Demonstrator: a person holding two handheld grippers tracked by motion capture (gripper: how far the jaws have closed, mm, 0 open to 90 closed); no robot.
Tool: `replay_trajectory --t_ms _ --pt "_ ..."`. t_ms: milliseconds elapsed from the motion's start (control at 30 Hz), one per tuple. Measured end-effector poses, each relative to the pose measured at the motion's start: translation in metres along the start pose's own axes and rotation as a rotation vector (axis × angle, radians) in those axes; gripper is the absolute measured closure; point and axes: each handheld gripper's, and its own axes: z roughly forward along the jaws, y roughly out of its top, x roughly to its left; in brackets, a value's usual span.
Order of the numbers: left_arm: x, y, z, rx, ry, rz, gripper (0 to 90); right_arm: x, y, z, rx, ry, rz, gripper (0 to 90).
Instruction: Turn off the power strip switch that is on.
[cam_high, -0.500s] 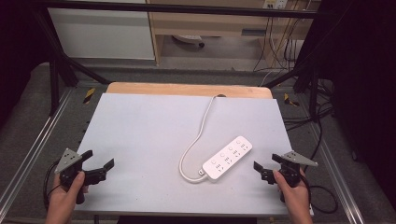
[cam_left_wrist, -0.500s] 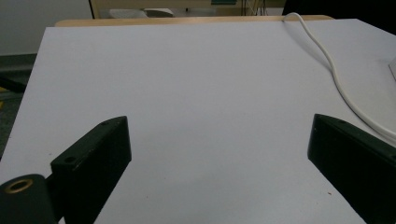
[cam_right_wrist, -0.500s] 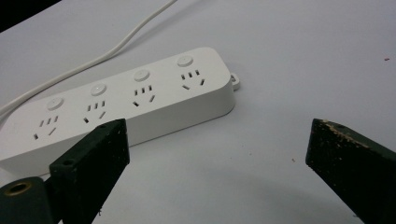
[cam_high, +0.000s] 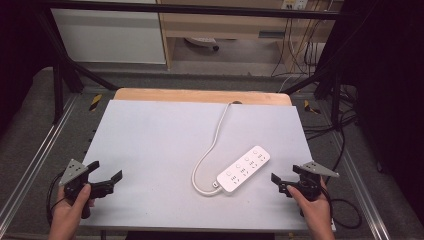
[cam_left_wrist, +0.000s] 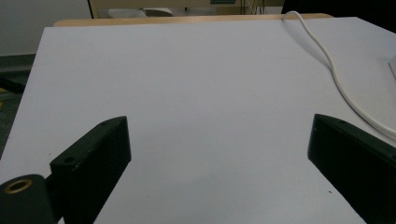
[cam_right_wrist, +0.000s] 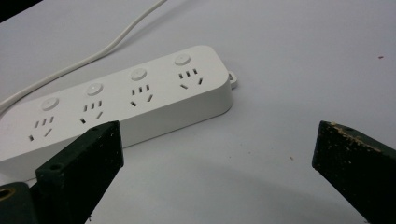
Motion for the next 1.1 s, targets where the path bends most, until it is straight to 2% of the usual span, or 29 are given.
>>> replay_trajectory --t_ms 100,200,267,333,367,400,433,467,500,567,833,933,1100 --pt "0.000 0.000 0.001 0.004 -0.001 0.003 5.7 0.004 0.002 -0.001 0.010 0.013 -0.004 3.3" --pt "-0.001 0.000 0.002 0.014 -0.002 0.015 5.7 0.009 0.006 -0.004 -0.007 0.029 -0.010 8.4" --pt "-0.001 -0.001 0.002 0.015 -0.001 0.012 5.7 0.012 0.010 -0.008 -0.024 0.042 -0.025 17.4" --pt "0.000 -0.001 0.001 0.016 0.000 0.013 5.7 0.014 0.013 -0.010 -0.034 0.049 -0.029 20.3" --pt "0.000 -0.001 0.001 0.016 0.001 0.010 5.7 0.016 0.017 -0.014 -0.038 0.065 -0.034 29.0" --pt "0.000 -0.001 0.001 0.017 0.002 0.011 5.7 0.017 0.019 -0.016 -0.046 0.065 -0.041 32.9" --pt "0.000 -0.001 0.002 0.017 0.002 0.012 5.7 0.017 0.019 -0.016 -0.046 0.065 -0.041 32.9" --pt "0.000 -0.001 0.002 0.016 0.003 0.013 5.7 0.019 0.022 -0.019 -0.038 0.075 -0.032 40.1" --pt "-0.001 -0.001 0.002 0.019 0.004 0.010 5.7 0.019 0.023 -0.020 -0.044 0.084 -0.037 42.8" --pt "0.000 -0.001 0.002 0.018 0.003 0.011 5.7 0.021 0.025 -0.021 -0.042 0.094 -0.042 44.9" --pt "0.000 -0.002 0.003 0.027 0.007 0.014 5.7 0.023 0.033 -0.023 -0.048 0.071 -0.067 51.3" --pt "-0.001 -0.002 0.003 0.027 0.005 0.018 5.7 0.027 0.043 -0.023 -0.058 0.068 -0.106 60.6" --pt "-0.001 -0.002 0.003 0.028 0.006 0.018 5.7 0.033 0.056 -0.019 -0.072 0.090 -0.142 68.5"
